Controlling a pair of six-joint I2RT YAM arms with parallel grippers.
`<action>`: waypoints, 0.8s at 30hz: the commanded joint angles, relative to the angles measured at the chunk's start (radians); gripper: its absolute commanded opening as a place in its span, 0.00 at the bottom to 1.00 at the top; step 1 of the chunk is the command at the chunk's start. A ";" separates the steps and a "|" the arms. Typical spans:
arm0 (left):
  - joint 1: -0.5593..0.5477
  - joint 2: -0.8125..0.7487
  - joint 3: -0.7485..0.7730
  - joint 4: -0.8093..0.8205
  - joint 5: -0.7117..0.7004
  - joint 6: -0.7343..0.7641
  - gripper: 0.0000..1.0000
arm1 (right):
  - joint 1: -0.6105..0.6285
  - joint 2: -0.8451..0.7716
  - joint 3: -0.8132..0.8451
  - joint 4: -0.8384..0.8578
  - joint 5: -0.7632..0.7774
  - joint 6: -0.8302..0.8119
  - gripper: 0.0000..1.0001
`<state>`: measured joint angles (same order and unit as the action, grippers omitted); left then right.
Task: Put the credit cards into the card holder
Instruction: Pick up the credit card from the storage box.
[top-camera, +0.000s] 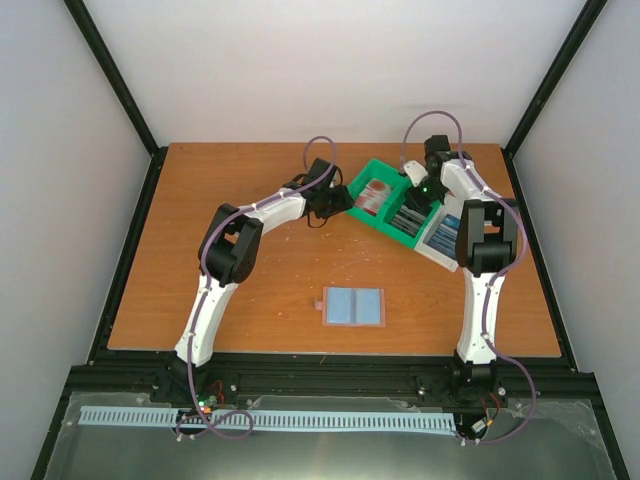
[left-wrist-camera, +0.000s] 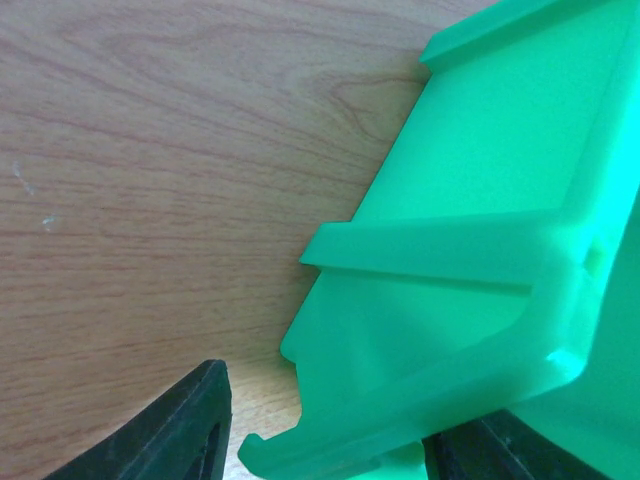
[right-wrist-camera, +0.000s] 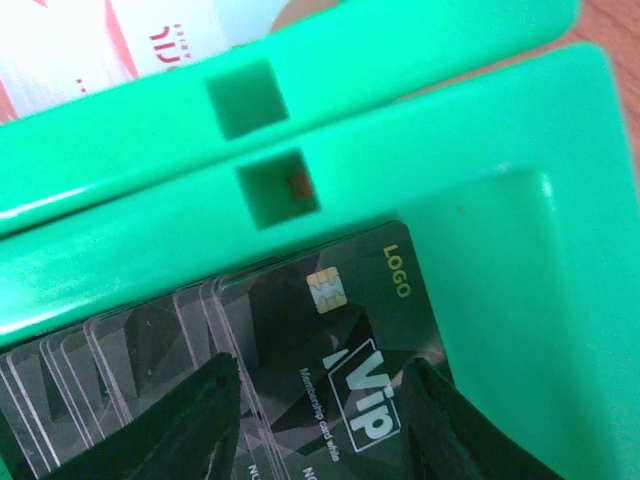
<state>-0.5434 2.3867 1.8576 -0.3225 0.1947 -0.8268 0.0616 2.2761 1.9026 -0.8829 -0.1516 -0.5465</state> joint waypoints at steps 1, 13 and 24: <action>0.022 0.045 -0.038 -0.170 -0.033 0.040 0.53 | 0.001 0.022 0.005 -0.002 -0.021 -0.022 0.46; 0.022 0.047 -0.037 -0.173 -0.022 0.045 0.50 | 0.006 0.041 -0.023 0.029 0.012 -0.039 0.45; 0.022 0.046 -0.039 -0.173 -0.018 0.048 0.48 | 0.010 0.012 -0.048 0.090 0.045 -0.038 0.34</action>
<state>-0.5404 2.3867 1.8576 -0.3206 0.2138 -0.8188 0.0784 2.2780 1.8462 -0.8135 -0.1535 -0.5945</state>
